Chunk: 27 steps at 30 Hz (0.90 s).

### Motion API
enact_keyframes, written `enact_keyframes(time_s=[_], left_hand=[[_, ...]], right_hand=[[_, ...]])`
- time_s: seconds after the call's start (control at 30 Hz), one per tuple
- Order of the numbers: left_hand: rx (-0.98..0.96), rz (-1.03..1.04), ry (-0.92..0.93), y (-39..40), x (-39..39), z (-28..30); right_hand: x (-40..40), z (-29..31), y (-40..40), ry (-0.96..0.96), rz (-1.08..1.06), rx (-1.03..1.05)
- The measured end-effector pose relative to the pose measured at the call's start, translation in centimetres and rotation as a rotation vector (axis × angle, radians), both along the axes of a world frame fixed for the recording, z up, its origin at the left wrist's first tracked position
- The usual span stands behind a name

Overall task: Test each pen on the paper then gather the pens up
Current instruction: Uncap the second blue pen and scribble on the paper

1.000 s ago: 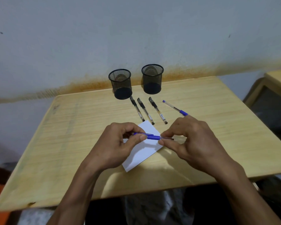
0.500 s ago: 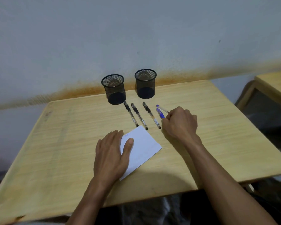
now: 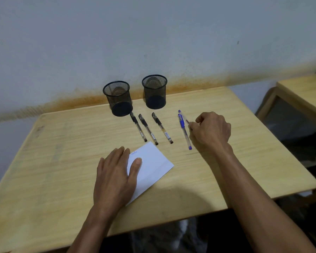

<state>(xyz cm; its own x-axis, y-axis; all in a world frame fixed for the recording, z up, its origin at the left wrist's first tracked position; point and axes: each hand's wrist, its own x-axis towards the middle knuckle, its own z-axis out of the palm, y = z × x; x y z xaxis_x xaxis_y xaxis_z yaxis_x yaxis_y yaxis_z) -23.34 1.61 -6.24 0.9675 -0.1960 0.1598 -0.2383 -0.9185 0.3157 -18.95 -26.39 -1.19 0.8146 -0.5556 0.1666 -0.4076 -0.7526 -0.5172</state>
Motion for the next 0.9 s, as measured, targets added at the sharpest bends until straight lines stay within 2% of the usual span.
enact_keyframes(time_s=[0.27,0.5,0.57,0.7,0.8,0.9], left_hand=[[0.069,0.004,-0.012,0.0,-0.2,-0.1],[-0.032,0.021,0.001,-0.2,-0.6,0.4],[-0.108,0.009,0.014,-0.2,-0.6,0.8],[-0.518,0.12,-0.056,-0.4,-1.1,2.2],[-0.543,0.046,-0.23,-0.9,-1.3,3.7],[-0.528,-0.102,-0.286,-1.8,-1.5,5.1]], right_hand=[[0.5,-0.5,-0.4,0.128,0.043,-0.101],[-0.5,0.4,-0.6,0.199,0.024,-0.152],[-1.3,1.0,-0.8,0.125,0.04,-0.006],[-3.7,2.3,0.7,-0.182,0.176,0.421],[-5.4,3.1,4.2,-0.265,0.337,0.761],[-6.4,3.6,7.7,-0.268,0.444,1.026]])
